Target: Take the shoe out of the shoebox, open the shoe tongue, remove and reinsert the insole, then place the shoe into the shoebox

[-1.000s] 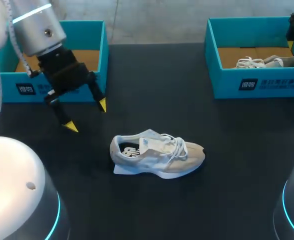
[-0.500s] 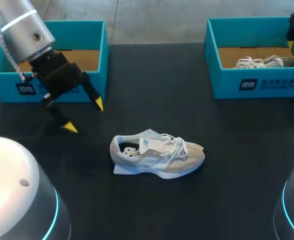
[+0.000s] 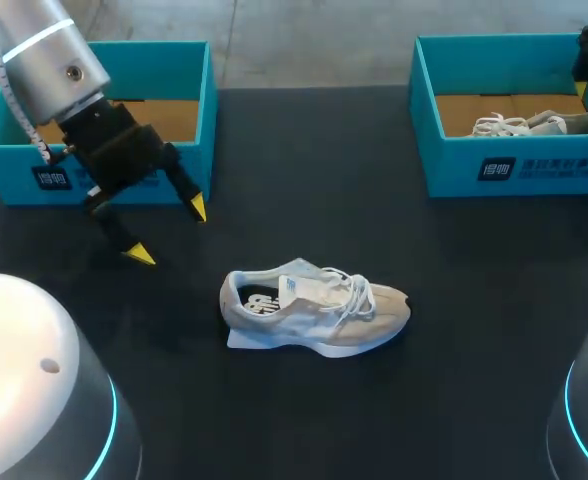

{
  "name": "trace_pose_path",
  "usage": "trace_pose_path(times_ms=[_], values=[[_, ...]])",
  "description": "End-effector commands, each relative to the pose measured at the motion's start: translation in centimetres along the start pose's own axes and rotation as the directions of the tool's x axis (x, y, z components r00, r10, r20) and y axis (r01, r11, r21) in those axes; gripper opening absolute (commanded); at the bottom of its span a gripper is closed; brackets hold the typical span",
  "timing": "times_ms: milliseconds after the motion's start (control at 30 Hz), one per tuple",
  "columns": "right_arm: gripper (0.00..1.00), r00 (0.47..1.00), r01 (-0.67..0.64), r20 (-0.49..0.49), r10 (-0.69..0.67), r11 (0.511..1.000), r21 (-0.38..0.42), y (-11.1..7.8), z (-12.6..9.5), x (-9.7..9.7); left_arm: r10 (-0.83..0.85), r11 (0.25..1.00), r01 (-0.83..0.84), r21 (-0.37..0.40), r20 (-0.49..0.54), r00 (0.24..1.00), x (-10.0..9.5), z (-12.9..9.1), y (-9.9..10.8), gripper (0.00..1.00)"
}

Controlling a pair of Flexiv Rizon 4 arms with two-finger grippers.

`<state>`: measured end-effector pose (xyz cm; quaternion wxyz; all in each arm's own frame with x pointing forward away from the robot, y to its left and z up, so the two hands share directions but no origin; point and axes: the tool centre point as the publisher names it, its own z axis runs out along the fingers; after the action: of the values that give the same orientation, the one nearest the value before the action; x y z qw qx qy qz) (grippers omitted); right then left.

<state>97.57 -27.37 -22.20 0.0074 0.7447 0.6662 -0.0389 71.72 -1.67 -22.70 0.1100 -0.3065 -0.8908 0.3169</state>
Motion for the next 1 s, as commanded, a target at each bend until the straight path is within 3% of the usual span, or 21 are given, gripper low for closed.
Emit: trace_pose_path(times_ms=[33,467,1000], values=[[1.0,1.0,-0.001,0.0,0.001,1.0,-0.003,-0.1,0.0,0.0,-0.048,0.998,0.046,0.05,0.052,0.997,0.0,-0.1,1.0,1.0],[1.0,1.0,-0.001,0.0,0.001,1.0,-0.003,-0.1,0.0,0.0,-0.215,0.961,0.167,0.222,0.214,0.953,0.9,-0.2,3.0,1.0],[1.0,1.0,-0.001,0.0,0.001,1.0,-0.003,-0.1,0.0,0.0,-0.311,0.897,0.195,0.397,0.252,0.916,2.2,1.8,4.3,1.0]])
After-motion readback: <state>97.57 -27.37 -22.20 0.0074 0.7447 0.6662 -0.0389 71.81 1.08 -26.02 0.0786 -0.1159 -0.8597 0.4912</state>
